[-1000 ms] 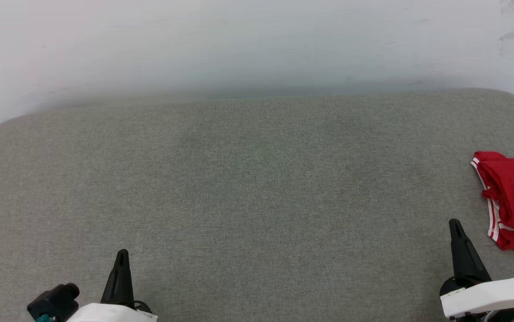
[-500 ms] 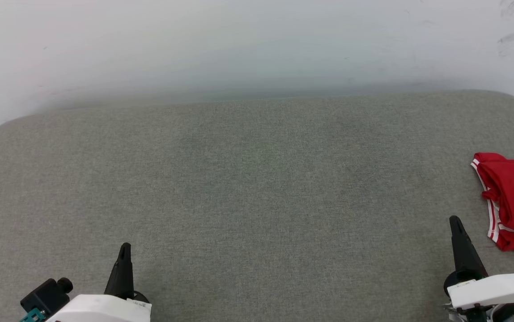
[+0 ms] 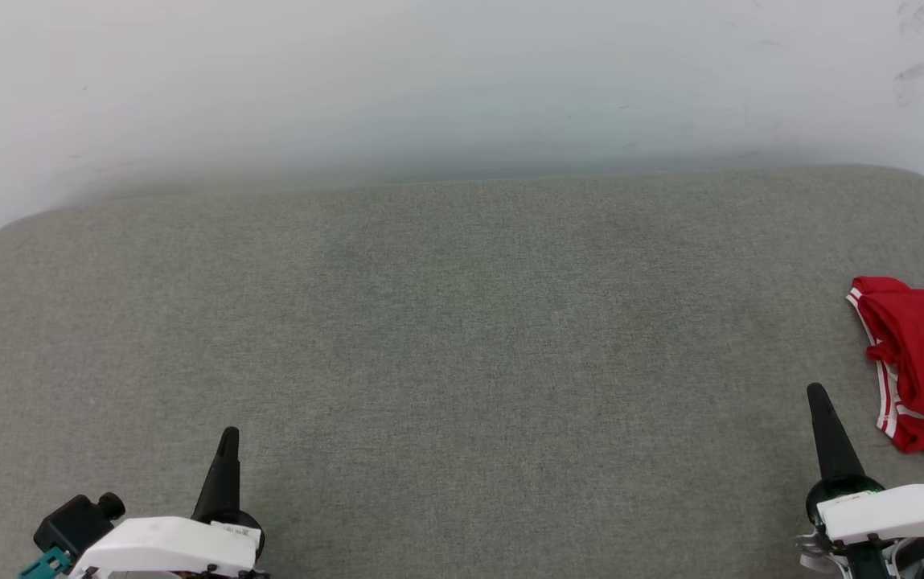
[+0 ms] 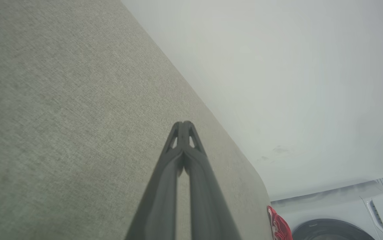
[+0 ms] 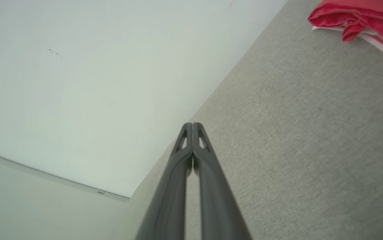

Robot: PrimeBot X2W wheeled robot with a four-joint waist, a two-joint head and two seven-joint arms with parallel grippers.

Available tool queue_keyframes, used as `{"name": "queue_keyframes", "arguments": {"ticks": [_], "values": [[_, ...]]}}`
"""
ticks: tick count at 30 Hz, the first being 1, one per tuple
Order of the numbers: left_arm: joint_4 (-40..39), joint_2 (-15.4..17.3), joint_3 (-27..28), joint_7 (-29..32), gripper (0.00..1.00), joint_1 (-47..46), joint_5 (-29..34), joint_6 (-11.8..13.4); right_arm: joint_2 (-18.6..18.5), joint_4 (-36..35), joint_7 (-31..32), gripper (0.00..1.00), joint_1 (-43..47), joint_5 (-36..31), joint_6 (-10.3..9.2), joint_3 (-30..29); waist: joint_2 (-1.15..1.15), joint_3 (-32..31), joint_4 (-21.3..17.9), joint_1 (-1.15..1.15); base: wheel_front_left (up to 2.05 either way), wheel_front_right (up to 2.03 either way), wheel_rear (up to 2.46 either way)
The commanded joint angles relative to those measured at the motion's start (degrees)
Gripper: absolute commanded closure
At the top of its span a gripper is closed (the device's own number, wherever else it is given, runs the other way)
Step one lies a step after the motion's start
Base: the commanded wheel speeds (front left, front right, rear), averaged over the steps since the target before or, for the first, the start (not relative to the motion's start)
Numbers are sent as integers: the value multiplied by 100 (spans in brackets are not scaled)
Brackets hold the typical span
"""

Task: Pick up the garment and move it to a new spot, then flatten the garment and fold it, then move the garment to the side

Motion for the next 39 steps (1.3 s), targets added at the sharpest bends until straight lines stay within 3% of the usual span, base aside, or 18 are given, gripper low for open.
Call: {"name": "queue_keyframes", "arguments": {"ticks": [1,39], "values": [[-18,39,31,45,100,-139,-174,-52,11,-30,35,100,-144,173,0,-23,0,-3,1,0,0,0,0],[365,24,204,594,100,-557,-2317,-348,119,170,584,100,-362,2194,-1,-172,0,-77,27,0,0,0,0]]}}
